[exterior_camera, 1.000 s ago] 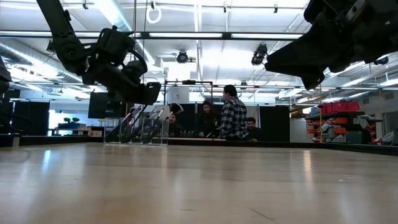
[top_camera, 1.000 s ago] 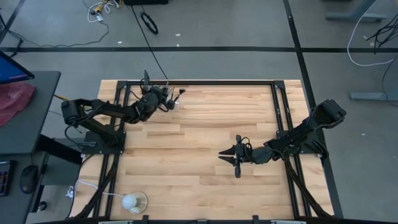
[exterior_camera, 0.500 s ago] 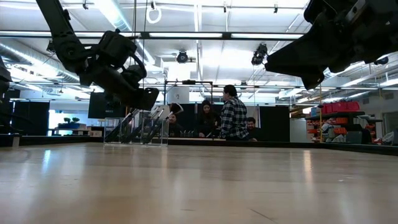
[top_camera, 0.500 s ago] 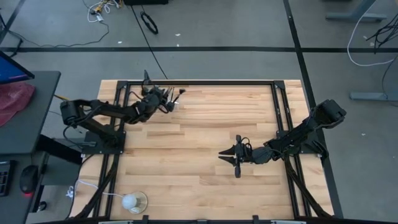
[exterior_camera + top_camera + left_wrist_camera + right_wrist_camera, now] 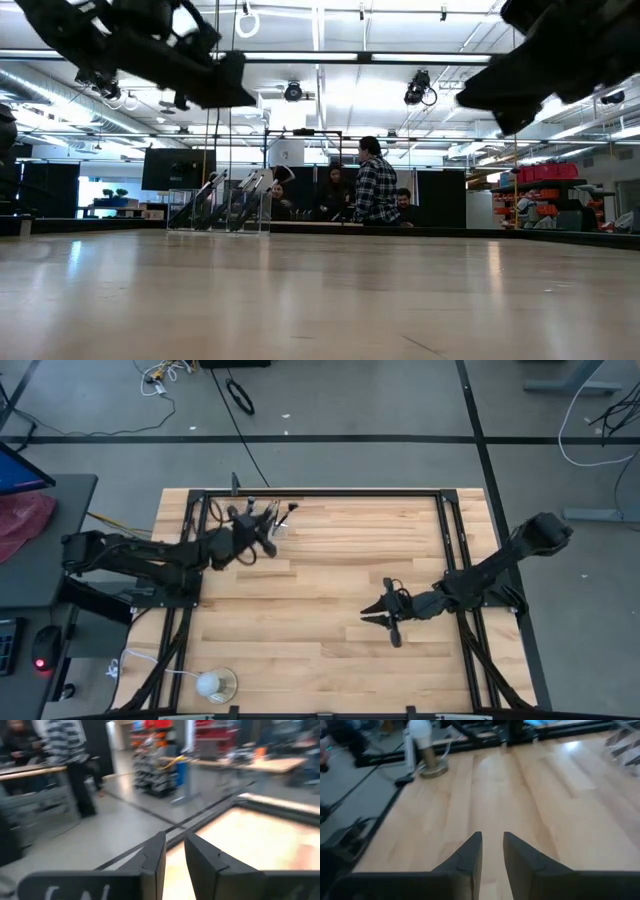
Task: Put items in baskets/containers
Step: Return to Home Position
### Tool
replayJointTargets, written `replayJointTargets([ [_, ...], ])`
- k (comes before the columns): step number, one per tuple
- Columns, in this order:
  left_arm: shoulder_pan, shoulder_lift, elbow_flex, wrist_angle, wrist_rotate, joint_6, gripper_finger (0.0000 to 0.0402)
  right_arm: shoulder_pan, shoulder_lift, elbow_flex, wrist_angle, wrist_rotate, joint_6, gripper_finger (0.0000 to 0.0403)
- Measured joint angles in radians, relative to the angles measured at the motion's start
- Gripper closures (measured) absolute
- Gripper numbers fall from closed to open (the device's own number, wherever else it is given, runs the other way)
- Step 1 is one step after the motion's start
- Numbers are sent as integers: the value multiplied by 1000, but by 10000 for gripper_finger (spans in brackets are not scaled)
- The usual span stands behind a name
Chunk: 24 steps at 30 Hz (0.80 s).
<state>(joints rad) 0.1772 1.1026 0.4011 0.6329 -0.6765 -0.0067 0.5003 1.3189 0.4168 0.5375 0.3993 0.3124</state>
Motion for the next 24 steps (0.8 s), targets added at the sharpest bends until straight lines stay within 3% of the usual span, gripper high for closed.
replayJointTargets([
  [5, -159, -27, 0, -11, 1, -18, 347, -36, -248, 0, -277, -102, -41, 335],
  [11, -267, -6, -1, -31, 1, -75, 362, -140, -583, -9, -575, -141, -67, 379],
  [18, -304, -8, 0, -27, 0, -93, 367, -295, -907, -194, -500, -389, -64, 397],
  [24, -306, -8, 0, -32, 0, -95, 367, -460, -1051, -297, -473, -603, -62, 401],
])
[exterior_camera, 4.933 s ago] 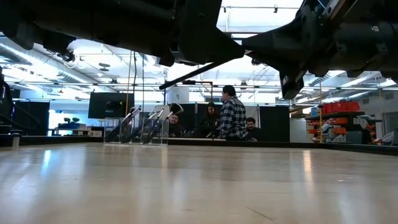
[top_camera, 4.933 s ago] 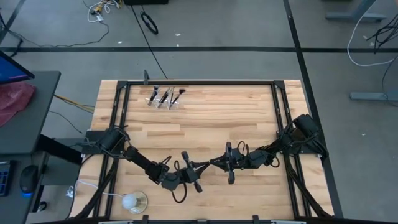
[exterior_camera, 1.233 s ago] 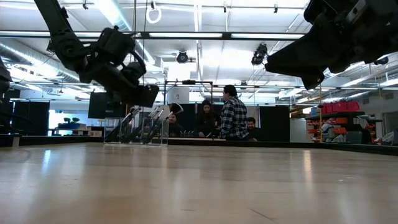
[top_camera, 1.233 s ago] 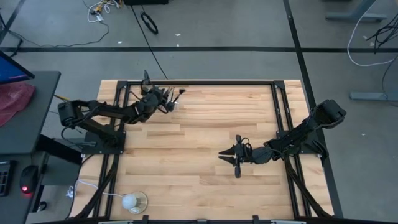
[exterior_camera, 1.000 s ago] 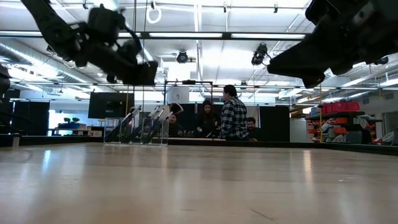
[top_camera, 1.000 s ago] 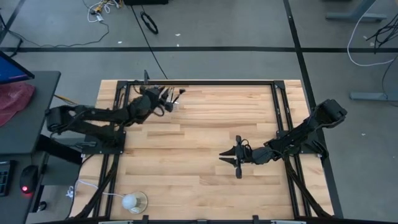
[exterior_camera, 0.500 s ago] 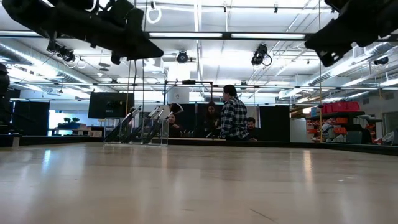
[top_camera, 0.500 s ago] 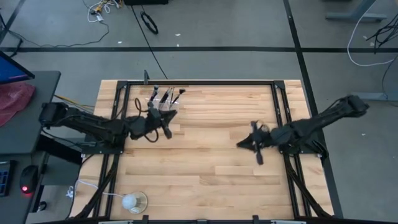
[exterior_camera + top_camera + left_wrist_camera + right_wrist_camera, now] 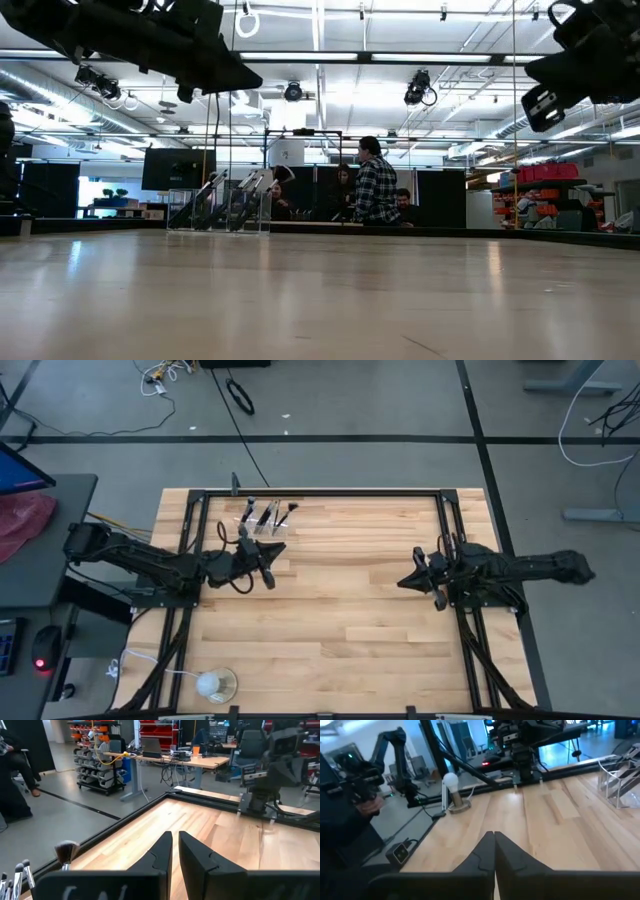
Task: Put items in baskets/containers
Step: Return to Home Position
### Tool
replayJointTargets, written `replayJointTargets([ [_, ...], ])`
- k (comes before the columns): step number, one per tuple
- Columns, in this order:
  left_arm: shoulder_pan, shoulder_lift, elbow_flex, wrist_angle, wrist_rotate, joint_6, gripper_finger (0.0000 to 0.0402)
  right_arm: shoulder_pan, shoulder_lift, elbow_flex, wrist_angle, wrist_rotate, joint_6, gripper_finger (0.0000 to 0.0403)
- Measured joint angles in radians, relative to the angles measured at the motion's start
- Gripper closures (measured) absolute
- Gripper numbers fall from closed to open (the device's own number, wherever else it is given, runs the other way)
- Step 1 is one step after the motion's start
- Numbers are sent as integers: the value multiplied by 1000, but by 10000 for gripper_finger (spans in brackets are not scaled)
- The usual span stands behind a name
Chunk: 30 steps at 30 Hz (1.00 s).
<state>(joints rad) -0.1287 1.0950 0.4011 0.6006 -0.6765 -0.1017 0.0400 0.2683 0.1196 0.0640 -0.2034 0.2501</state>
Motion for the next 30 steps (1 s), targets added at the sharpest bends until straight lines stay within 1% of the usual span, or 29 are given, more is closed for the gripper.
replayJointTargets([
  [4, 0, 0, 0, 0, 0, -19, 367, -110, -66, -43, 4, -125, 9, 401],
  [9, 0, 0, 0, 0, 0, -23, 367, -208, -125, -105, -1, -110, 83, 401],
  [10, 0, 0, 0, 0, 0, -24, 367, -217, -130, -105, -19, -101, 91, 401],
  [14, 0, 0, 0, -1, 0, -26, 367, -228, -138, -103, 5, -83, 77, 401],
  [17, 0, 0, 0, -1, 0, -29, 367, -213, -136, -103, -23, -9, 102, 401],
  [20, 0, 0, 0, -3, 0, -47, 367, -170, -134, -103, -23, 16, 109, 401],
  [21, 0, 0, 0, -7, 0, -49, 367, -152, -135, -103, -22, 41, 122, 401],
  [25, 0, 0, 0, -16, 0, -66, 367, -71, -133, -103, -56, 215, 153, 401],
  [30, 0, 0, 0, -16, 0, -70, 367, 15, -121, -103, -53, 225, 104, 401],
])
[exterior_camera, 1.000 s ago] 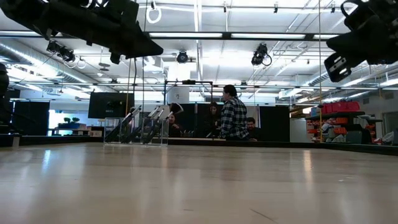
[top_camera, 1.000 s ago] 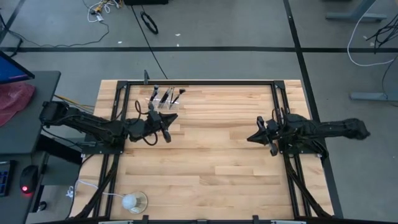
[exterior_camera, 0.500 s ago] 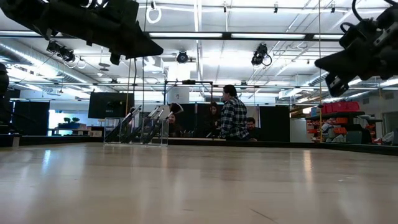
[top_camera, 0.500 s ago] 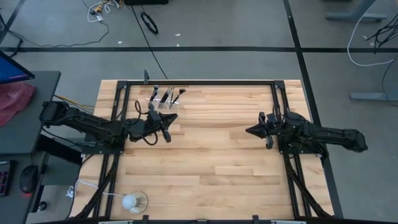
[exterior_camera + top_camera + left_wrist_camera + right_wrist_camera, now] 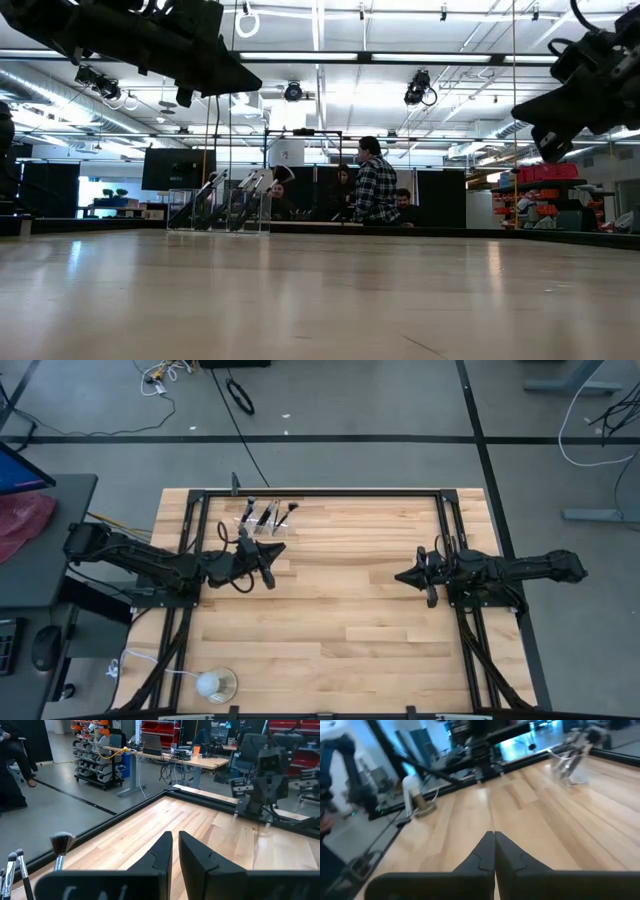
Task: Put items in baskets/containers
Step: Return to Home Position
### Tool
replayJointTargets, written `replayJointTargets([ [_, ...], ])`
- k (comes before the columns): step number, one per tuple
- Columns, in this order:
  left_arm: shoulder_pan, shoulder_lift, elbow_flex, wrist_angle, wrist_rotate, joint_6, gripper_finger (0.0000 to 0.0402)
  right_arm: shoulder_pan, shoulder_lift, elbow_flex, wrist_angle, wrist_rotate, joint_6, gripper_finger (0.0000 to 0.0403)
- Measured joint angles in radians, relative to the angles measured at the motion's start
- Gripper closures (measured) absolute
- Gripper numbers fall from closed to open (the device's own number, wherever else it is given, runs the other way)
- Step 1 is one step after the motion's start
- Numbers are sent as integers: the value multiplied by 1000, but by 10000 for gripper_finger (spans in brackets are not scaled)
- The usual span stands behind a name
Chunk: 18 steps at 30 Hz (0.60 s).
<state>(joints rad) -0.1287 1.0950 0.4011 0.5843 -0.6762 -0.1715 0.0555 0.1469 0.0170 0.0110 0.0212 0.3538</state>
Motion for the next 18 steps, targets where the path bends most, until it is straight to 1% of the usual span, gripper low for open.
replayJointTargets([
  [6, 0, 0, 0, -11, 0, -21, 367, 36, 20, 0, 0, -8, -74, 392],
  [8, 1, -8, 0, -29, 26, -22, 372, 36, 22, 0, 0, -13, -82, 388],
  [11, 30, -61, 0, -108, 109, -10, 393, 36, 21, 0, 2, -13, -82, 385],
  [15, 129, -173, -1, -249, 237, -27, 396, 35, 21, 0, 3, -13, -82, 383],
  [18, 212, -263, -1, -314, 382, -2, 398, 35, 21, 0, 3, -13, -82, 383],
])
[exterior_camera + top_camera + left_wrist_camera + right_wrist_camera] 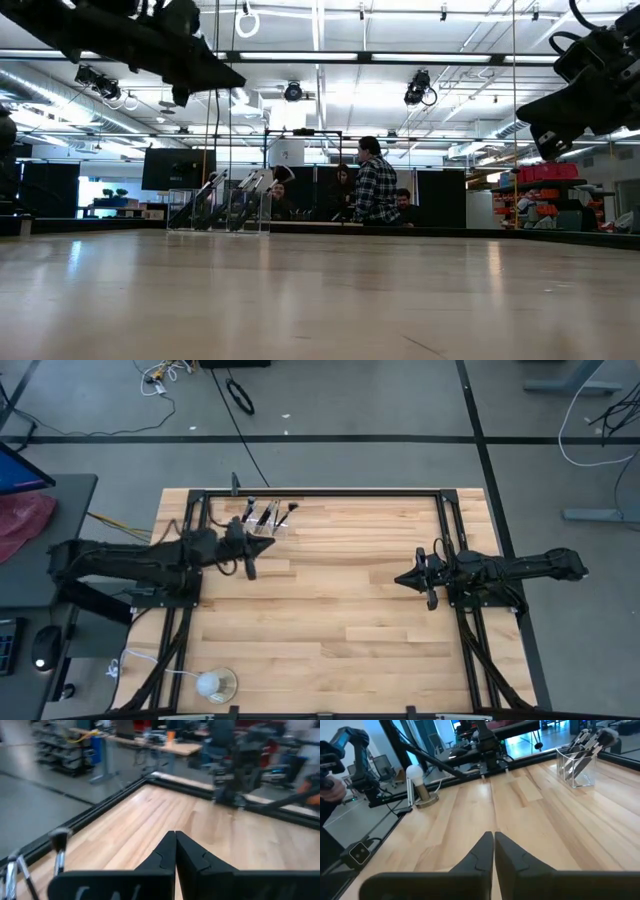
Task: Put items in baskets/containers
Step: Return to Home Position
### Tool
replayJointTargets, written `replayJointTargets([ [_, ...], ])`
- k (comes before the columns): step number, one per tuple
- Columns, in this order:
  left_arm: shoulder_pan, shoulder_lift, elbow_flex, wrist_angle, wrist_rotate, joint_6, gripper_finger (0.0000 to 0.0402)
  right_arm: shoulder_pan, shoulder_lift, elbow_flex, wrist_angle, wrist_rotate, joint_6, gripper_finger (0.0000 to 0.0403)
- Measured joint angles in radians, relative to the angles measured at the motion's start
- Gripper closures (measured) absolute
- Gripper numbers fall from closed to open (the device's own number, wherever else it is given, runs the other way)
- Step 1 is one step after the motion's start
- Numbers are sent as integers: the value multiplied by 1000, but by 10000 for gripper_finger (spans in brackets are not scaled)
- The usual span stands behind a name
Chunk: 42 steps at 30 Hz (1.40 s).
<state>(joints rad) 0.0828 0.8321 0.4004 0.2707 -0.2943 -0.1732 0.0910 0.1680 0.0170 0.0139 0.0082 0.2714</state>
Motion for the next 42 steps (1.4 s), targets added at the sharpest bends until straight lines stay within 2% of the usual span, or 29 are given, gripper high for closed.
replayJointTargets([
  [2, 52, -57, 0, -24, 81, 8, 398, 0, 0, 0, 0, 0, 0, 383],
  [5, 95, -138, -22, -41, 141, 20, 399, 0, 0, 0, 0, 0, 0, 383],
  [14, 7, -397, -306, 146, 134, -24, 400, 0, 0, 0, 0, 0, 0, 383],
  [19, -22, -513, -387, 150, 128, -12, 400, 0, 0, 0, 0, 0, 0, 382],
  [26, -55, -646, -391, 39, 177, 60, 400, 0, 0, 0, 0, 0, 0, 382],
  [34, -73, -826, -391, -147, 176, 114, 400, 0, 0, 0, 0, 0, 0, 382],
  [42, -72, -832, -391, -220, 176, 146, 400, 0, 0, 0, 3, 2, 0, 382],
])
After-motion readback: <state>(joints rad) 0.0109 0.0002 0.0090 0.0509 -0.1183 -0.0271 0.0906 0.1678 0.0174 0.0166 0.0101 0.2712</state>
